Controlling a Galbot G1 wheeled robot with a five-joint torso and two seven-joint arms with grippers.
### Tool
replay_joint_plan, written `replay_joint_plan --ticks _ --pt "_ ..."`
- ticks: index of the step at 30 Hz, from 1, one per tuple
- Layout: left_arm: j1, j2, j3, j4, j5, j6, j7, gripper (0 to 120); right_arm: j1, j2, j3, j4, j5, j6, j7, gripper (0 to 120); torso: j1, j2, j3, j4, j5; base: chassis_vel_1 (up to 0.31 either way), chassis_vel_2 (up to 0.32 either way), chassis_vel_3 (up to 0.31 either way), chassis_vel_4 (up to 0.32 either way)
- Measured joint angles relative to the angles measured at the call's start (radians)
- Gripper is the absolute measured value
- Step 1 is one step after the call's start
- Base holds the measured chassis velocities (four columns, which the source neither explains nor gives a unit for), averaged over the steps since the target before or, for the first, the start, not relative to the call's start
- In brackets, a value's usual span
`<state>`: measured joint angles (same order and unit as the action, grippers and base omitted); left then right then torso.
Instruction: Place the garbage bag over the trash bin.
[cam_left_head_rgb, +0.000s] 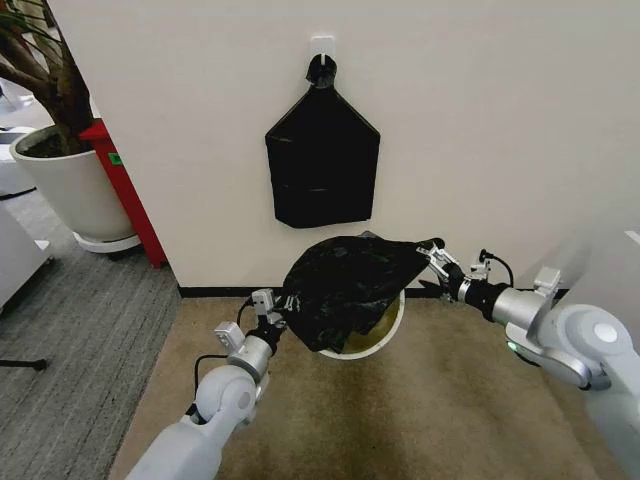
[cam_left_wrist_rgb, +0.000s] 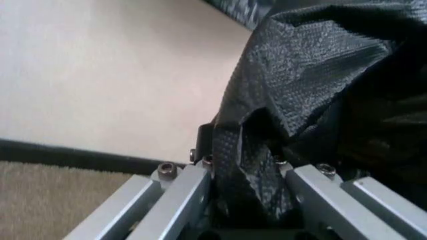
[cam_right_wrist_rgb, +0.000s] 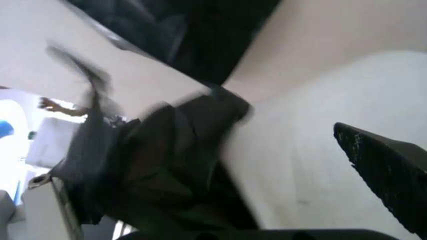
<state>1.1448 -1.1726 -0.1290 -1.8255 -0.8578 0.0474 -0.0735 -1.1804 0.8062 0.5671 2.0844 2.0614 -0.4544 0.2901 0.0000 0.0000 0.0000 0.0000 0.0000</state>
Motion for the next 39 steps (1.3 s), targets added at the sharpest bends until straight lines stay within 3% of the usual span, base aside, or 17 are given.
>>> replay_joint_plan --ticks 17,19,25,32,39 --pt "0.005 -0.003 0.003 0.022 0.037 0.017 -0.021 3 -0.056 0.041 0.054 0.074 0.041 0.027 0.031 100 0.000 0.000 0.000 0.0002 0.0000 0.000 0.000 0.000 0.000" --pt "0.007 -0.002 0.002 -0.002 0.036 0.017 -0.035 3 -0.101 0.041 0.057 0.124 -0.126 0.010 0.030 100 0.000 0.000 0.000 0.0000 0.0001 0.000 0.000 0.000 0.000" --pt "-0.001 -0.001 0.002 -0.043 0.025 0.015 -0.082 3 -0.168 0.069 0.056 0.269 -0.376 -0.005 0.054 100 0.000 0.000 0.000 0.0000 -0.0001 0.000 0.000 0.000 0.000" --pt "-0.018 0.003 0.006 -0.082 0.006 0.015 -0.141 3 -0.163 0.102 -0.036 0.405 -0.502 0.035 0.138 100 0.000 0.000 0.000 0.0000 -0.0002 0.000 0.000 0.000 0.000" --pt "-0.021 0.006 0.014 -0.104 0.003 0.017 -0.154 3 -0.138 0.101 -0.175 0.423 -0.652 0.069 0.095 100 0.000 0.000 0.000 0.0001 0.0000 0.000 0.000 0.000 0.000"
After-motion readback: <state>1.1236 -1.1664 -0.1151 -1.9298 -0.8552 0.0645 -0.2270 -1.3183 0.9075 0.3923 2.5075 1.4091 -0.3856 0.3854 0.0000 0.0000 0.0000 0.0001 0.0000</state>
